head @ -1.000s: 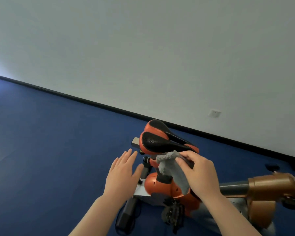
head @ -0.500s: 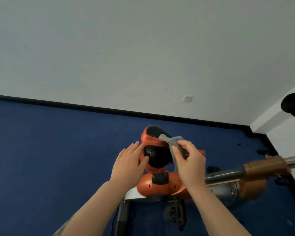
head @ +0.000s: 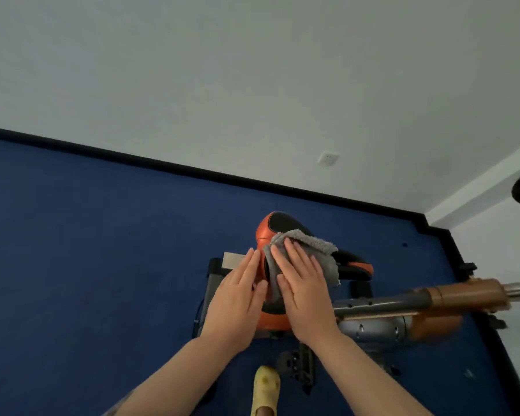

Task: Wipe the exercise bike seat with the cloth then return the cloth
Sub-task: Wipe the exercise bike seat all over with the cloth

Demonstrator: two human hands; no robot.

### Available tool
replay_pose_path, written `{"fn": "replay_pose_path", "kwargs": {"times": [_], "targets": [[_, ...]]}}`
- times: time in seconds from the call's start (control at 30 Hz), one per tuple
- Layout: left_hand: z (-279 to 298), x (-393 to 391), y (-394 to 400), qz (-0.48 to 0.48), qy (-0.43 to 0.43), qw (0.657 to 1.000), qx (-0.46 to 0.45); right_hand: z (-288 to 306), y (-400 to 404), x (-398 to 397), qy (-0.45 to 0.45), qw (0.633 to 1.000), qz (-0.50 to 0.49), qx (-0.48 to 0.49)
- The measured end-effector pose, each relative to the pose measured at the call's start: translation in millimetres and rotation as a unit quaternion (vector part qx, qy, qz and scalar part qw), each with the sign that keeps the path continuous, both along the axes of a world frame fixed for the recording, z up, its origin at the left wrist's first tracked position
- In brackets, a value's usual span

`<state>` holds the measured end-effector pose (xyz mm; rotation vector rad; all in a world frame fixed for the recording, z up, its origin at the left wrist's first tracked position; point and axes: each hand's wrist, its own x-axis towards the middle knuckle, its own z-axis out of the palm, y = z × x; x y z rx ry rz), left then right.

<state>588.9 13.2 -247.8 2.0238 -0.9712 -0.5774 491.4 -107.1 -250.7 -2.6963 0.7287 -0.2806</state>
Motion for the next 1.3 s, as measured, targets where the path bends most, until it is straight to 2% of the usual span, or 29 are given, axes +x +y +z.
{"fn": "replay_pose_path", "kwargs": {"times": [0.23, 0.37, 0.6, 0.73, 0.9, 1.1, 1.23, 1.3], "targets": [[-3, -9, -7, 0.023, 0.008, 1.000, -0.003, -8, 4, -19, 0.058, 0.998, -0.001, -0.030], [-2, -8, -10, 0.032, 0.010, 0.999, -0.014, -1, -5, 7, 0.053, 0.998, 0.004, -0.044], [-4, -7, -7, 0.028, 0.010, 1.000, 0.001, -11, 2, -19, 0.052, 0.998, 0.017, -0.036], [-2, -8, -12, 0.037, 0.022, 0.998, -0.034, -4, -4, 7, 0.040, 0.998, 0.013, -0.046], [-1, -10, -14, 0.039, 0.044, 0.998, -0.032, -12, 3, -21, 0.049, 0.998, 0.023, -0.043], [-3, -9, -19, 0.035, 0.040, 0.998, -0.046, -5, 3, 8, 0.040, 0.998, -0.037, -0.045], [-8, -13, -24, 0.031, 0.029, 0.998, -0.052, -6, -5, -11, 0.059, 0.996, 0.020, -0.060], [-10, -13, -26, 0.031, 0.022, 0.998, -0.043, -10, -19, -24, 0.059, 0.996, -0.002, -0.061]]}}
